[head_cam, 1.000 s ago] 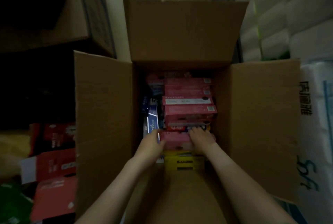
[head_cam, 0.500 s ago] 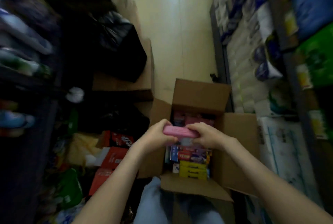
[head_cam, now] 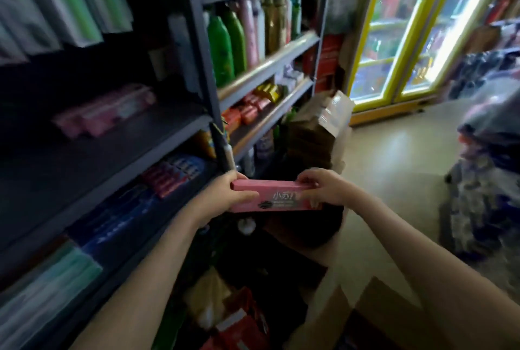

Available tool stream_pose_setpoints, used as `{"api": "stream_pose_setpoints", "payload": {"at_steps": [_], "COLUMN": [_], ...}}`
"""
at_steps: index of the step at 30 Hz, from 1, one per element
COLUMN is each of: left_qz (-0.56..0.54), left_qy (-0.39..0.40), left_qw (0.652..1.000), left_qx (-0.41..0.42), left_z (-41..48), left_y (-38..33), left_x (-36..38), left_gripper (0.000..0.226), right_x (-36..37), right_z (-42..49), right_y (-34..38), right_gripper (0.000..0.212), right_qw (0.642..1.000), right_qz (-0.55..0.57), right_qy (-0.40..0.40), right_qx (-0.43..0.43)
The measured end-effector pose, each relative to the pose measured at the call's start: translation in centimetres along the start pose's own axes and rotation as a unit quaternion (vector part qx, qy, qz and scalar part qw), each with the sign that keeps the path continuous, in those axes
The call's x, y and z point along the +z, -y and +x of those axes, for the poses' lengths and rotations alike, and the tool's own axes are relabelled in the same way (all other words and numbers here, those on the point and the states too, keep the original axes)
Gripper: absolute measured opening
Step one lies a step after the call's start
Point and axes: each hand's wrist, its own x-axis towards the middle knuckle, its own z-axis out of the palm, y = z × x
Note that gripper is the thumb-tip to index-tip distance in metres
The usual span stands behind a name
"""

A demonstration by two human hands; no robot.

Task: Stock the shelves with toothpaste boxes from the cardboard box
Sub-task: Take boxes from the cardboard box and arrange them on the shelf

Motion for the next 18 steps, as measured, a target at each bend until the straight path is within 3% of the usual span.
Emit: {"api": "stream_pose_setpoints", "payload": {"at_steps": [8, 12, 18], "left_qz": [0.067, 0.127, 0.104], "left_qy": [-0.213, -0.331, -0.410], "left_qw": [0.975, 0.935, 0.902], "left_qx": [-0.011, -0.018, -0.089], "left_z": [-3.5, -3.6, -0.5], "left_y": [2.0, 3.7, 7.7], "left_x": [-13.7, -17.6, -21.8], "left_gripper": [0.037, 0.036, 0.048], "right_x": [-1.7, -0.7, 1.9], "right_z": [13.0, 18.0, 23.5], "right_y": [13.0, 17.9, 22.2], "right_gripper": [0.049, 0.056, 0.066], "right_qw": [0.986, 0.979, 0.972], "right_qz": [-0.043, -0.045, -0.087], "right_qy": [-0.031, -0.072, -0.069], "right_qx": [-0.160, -0.185, -0.206]}}
